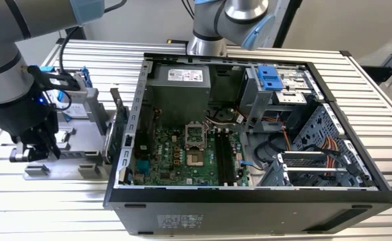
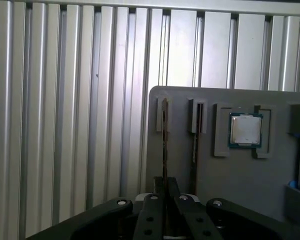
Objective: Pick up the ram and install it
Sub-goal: 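Pick up the ram and move it above insertion slot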
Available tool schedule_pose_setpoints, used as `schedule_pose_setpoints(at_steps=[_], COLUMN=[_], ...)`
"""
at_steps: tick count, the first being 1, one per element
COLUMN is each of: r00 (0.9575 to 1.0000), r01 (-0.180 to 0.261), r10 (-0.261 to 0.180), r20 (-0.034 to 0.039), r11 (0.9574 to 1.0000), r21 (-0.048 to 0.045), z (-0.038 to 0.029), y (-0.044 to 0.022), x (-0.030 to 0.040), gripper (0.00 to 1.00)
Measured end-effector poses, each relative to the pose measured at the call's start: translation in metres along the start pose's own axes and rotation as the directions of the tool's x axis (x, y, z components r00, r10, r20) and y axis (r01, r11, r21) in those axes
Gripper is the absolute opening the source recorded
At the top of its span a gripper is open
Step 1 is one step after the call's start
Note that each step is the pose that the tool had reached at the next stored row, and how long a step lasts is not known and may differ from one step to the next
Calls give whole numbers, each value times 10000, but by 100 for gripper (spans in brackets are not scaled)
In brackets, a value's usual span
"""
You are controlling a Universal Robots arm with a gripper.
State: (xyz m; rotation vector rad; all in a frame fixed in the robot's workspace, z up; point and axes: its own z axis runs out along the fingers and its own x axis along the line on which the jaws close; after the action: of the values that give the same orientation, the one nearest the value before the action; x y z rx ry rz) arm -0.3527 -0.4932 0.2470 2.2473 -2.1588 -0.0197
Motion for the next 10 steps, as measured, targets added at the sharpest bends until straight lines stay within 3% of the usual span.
schedule_pose_setpoints(at_steps=[10], r00=[9997], r01=[-242], r10=[242], r20=[15], r11=[9997], r21=[1], z=[-59], y=[2], x=[0], gripper=[0])
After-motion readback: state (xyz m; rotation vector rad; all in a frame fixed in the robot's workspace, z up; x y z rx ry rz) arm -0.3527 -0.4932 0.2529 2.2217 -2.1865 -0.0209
